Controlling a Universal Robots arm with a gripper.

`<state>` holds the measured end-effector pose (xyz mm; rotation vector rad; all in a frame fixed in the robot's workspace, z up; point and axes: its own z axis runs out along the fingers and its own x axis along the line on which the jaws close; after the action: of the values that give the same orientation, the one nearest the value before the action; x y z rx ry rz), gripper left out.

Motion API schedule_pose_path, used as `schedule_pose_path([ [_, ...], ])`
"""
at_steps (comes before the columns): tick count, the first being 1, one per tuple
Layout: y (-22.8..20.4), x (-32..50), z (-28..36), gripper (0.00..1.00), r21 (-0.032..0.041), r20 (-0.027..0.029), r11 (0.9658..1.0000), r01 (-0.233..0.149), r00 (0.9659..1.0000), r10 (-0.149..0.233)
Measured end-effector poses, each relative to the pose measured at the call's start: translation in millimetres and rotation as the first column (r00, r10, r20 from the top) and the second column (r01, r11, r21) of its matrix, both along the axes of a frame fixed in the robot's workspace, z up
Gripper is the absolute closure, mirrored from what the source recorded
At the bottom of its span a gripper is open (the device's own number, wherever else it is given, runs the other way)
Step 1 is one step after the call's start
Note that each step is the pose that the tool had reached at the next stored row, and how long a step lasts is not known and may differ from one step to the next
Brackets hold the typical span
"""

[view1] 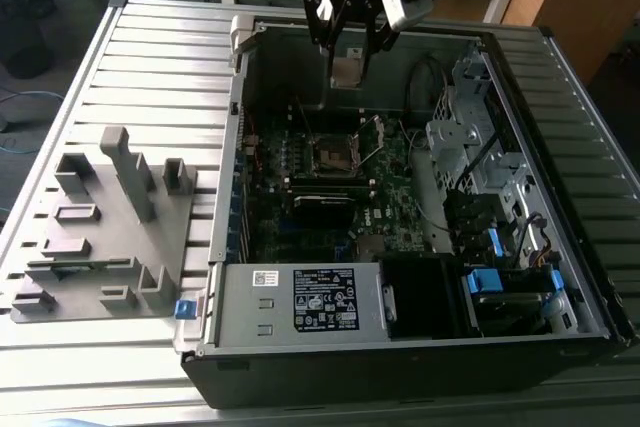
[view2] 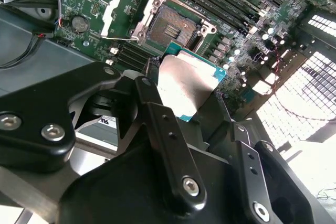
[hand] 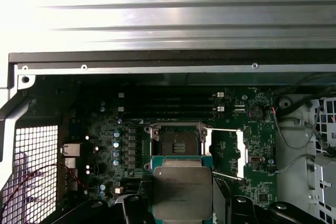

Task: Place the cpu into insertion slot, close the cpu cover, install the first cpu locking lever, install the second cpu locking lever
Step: 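Place the cpu into insertion slot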

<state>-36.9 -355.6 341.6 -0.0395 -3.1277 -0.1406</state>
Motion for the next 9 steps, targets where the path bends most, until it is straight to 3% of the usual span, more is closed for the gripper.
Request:
schedule_pose_path([
  [9, 0.0, 0.0, -1.7, 0.46, 0.0, 0.0, 1.0, 0.0, 1.0, 0.0],
])
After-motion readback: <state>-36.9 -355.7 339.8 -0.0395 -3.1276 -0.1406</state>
